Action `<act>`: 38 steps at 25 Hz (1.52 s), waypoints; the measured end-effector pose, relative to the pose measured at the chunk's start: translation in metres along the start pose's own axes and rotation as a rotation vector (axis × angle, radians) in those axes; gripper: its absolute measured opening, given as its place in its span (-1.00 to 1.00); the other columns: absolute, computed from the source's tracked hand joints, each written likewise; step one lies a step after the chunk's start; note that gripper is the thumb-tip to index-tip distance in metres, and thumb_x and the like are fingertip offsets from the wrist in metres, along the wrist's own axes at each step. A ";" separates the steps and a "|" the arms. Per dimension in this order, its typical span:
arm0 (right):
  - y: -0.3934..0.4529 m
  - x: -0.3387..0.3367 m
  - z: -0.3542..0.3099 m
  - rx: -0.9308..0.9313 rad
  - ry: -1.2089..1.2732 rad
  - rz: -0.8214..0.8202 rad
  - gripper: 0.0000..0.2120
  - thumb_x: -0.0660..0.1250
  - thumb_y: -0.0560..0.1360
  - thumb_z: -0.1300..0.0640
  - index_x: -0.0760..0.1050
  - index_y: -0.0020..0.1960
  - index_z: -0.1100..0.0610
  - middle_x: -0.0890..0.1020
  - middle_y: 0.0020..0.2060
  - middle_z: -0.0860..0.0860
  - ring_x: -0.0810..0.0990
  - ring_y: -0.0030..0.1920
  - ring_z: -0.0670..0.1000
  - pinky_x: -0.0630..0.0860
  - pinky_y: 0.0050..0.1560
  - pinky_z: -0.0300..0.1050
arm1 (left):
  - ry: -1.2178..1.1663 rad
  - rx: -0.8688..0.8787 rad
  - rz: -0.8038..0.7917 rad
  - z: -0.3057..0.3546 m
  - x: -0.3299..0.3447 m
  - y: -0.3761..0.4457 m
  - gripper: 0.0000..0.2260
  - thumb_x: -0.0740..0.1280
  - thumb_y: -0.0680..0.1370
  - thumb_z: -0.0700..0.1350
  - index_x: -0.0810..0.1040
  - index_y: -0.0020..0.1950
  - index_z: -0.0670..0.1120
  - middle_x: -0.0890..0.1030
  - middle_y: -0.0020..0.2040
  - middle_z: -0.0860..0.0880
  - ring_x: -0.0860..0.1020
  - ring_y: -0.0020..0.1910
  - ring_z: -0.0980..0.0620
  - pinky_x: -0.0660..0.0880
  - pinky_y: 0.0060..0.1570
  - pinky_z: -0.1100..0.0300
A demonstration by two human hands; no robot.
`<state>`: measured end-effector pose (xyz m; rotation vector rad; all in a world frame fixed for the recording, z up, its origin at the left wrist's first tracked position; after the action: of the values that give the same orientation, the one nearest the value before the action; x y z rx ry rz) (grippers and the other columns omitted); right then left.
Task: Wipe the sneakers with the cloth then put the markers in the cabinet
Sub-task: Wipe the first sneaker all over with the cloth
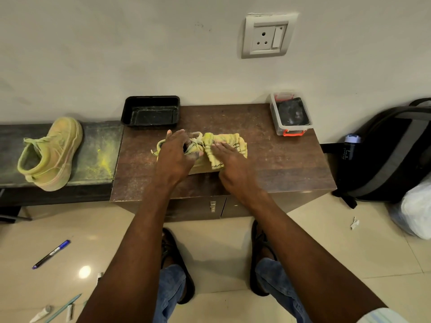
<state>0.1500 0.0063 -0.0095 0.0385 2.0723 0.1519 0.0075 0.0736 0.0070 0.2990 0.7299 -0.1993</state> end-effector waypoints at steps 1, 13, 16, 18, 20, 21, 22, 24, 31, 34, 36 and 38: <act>0.002 -0.004 0.011 0.058 -0.038 0.039 -0.36 0.20 0.37 0.42 0.32 0.44 0.15 0.39 0.41 0.07 0.26 0.46 0.07 0.28 0.43 -0.01 | -0.001 -0.003 -0.018 -0.001 0.000 -0.001 -0.64 0.51 0.37 -0.19 0.29 -0.28 -0.02 0.61 0.09 -0.05 0.50 0.21 0.00 -0.04 0.42 0.26; -0.003 -0.017 0.025 0.337 -0.088 0.185 -0.50 0.17 0.42 0.39 0.41 0.35 0.21 0.48 0.33 0.13 0.36 0.38 0.13 0.34 0.35 0.00 | -0.030 0.011 -0.081 -0.006 -0.001 0.000 -0.75 0.51 0.38 -0.18 0.44 -0.15 -0.17 0.54 0.15 0.05 0.39 0.25 0.19 -0.04 0.45 0.28; -0.002 -0.002 -0.003 0.058 -0.048 0.041 -0.41 0.19 0.37 0.44 0.39 0.38 0.20 0.45 0.35 0.13 0.33 0.41 0.14 0.31 0.41 0.02 | -0.039 0.006 -0.070 -0.004 -0.001 -0.001 -0.75 0.50 0.40 -0.19 0.46 -0.07 -0.12 0.50 0.08 0.05 0.39 0.19 0.22 -0.04 0.45 0.29; 0.001 -0.012 0.021 0.206 -0.057 0.122 -0.45 0.19 0.38 0.44 0.42 0.36 0.21 0.47 0.34 0.14 0.35 0.40 0.14 0.36 0.37 0.06 | -0.034 0.001 -0.075 -0.004 -0.002 -0.001 -0.76 0.50 0.40 -0.19 0.46 -0.10 -0.14 0.52 0.15 0.04 0.36 0.29 0.19 -0.02 0.47 0.22; -0.001 -0.019 0.034 0.355 -0.066 0.162 -0.47 0.17 0.41 0.42 0.41 0.36 0.21 0.46 0.35 0.15 0.34 0.40 0.14 0.35 0.37 0.05 | -0.037 -0.006 -0.077 -0.006 -0.001 -0.001 -0.78 0.50 0.40 -0.19 0.50 -0.07 -0.19 0.52 0.20 0.04 0.32 0.35 0.18 -0.02 0.47 0.22; 0.000 -0.016 0.025 0.295 -0.060 0.132 -0.45 0.17 0.40 0.42 0.40 0.37 0.21 0.45 0.35 0.15 0.33 0.41 0.14 0.33 0.40 0.06 | -0.033 0.000 -0.085 -0.007 0.000 0.000 -0.77 0.51 0.40 -0.19 0.51 -0.07 -0.21 0.53 0.22 0.03 0.32 0.36 0.17 -0.03 0.47 0.24; 0.000 -0.009 0.011 0.184 -0.051 0.077 -0.43 0.17 0.38 0.43 0.39 0.38 0.20 0.45 0.36 0.14 0.31 0.42 0.14 0.29 0.42 0.05 | -0.028 0.009 -0.085 -0.006 0.001 0.000 -0.77 0.51 0.40 -0.19 0.51 -0.08 -0.21 0.54 0.21 0.03 0.33 0.35 0.16 -0.04 0.47 0.25; 0.000 -0.004 0.001 0.061 -0.061 0.031 -0.40 0.17 0.37 0.45 0.38 0.40 0.19 0.44 0.38 0.11 0.29 0.44 0.12 0.24 0.45 0.00 | -0.020 0.011 -0.083 -0.006 0.001 0.000 -0.78 0.50 0.40 -0.19 0.48 -0.09 -0.16 0.53 0.19 0.04 0.34 0.35 0.15 -0.04 0.46 0.27; -0.003 -0.001 0.005 0.080 -0.079 0.005 -0.42 0.16 0.35 0.41 0.43 0.36 0.18 0.49 0.33 0.12 0.34 0.40 0.16 0.35 0.37 0.09 | -0.024 -0.007 -0.083 -0.010 0.005 0.002 -0.76 0.51 0.40 -0.16 0.46 -0.11 -0.13 0.55 0.25 -0.04 0.37 0.40 0.04 -0.07 0.46 0.27; -0.002 -0.016 0.028 0.234 -0.140 0.083 -0.48 0.16 0.42 0.38 0.44 0.36 0.13 0.49 0.33 0.07 0.33 0.41 0.12 0.32 0.39 0.04 | -0.034 -0.028 -0.083 -0.012 0.005 0.003 -0.77 0.51 0.40 -0.17 0.47 -0.11 -0.12 0.53 0.27 -0.04 0.34 0.42 0.05 -0.07 0.45 0.29; -0.005 -0.020 0.034 0.298 -0.187 0.101 -0.52 0.15 0.47 0.35 0.43 0.36 0.12 0.48 0.35 0.07 0.31 0.42 0.10 0.29 0.39 -0.01 | -0.040 -0.047 -0.081 -0.016 0.006 0.005 -0.73 0.51 0.39 -0.15 0.50 -0.02 -0.17 0.52 0.29 -0.06 0.32 0.44 0.03 -0.07 0.44 0.28; -0.006 -0.012 0.016 0.125 -0.163 -0.003 -0.51 0.15 0.45 0.34 0.44 0.35 0.10 0.48 0.35 0.05 0.32 0.42 0.09 0.30 0.38 -0.01 | -0.031 -0.040 -0.084 -0.015 0.006 0.005 -0.75 0.51 0.39 -0.15 0.51 -0.04 -0.15 0.53 0.28 -0.04 0.33 0.43 0.05 -0.07 0.45 0.27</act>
<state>0.1702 0.0006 -0.0082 0.1206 1.9170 0.0167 0.0040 0.0830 -0.0067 0.2271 0.7151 -0.2677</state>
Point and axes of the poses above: each hand's wrist, its own y-axis towards the middle knuckle, its own x-axis out of the palm, z = x × y, the point moved 5 cm from there along y, towards the middle knuckle
